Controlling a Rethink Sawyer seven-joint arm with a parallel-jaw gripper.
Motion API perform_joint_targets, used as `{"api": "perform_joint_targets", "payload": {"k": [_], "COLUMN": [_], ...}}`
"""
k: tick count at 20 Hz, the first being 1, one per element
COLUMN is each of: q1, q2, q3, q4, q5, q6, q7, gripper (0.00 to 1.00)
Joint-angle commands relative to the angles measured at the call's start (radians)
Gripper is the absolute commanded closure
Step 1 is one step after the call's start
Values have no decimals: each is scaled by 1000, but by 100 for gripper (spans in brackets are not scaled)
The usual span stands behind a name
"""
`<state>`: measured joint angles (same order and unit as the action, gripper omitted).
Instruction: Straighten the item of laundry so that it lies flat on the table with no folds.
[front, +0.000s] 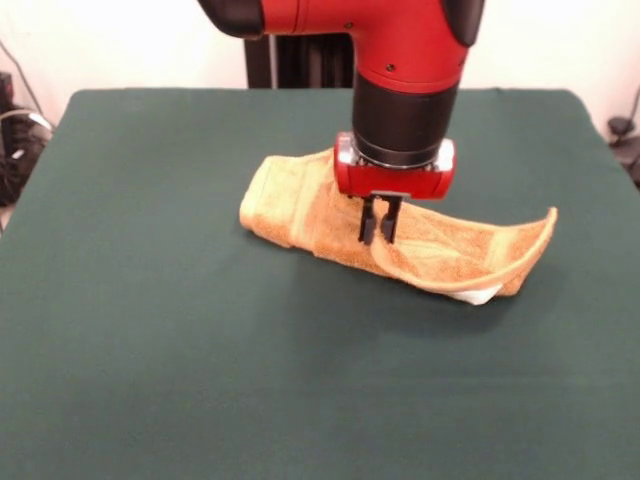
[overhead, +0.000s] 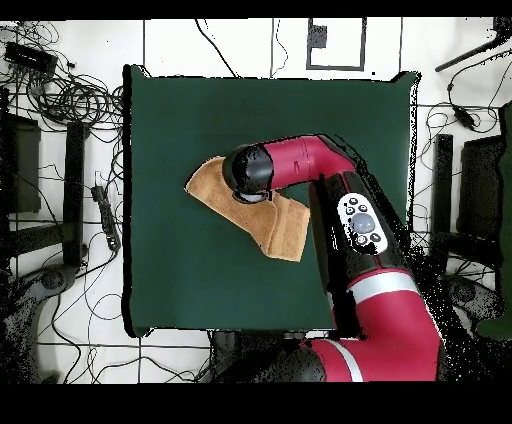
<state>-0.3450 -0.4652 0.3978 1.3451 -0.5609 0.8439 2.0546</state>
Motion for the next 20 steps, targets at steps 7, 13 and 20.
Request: {"api": "perform_joint_targets", "payload": {"k": [7,13,20], "q1": [42,36,26], "q2": [103,119,151], "q3": [117,142,185], "q4": [-65,-90,-128], "q5": [-62,-92,-112], "q6": [66,98,137], "q7": [-349,-440,-555], "gripper": [100,100,100]}}
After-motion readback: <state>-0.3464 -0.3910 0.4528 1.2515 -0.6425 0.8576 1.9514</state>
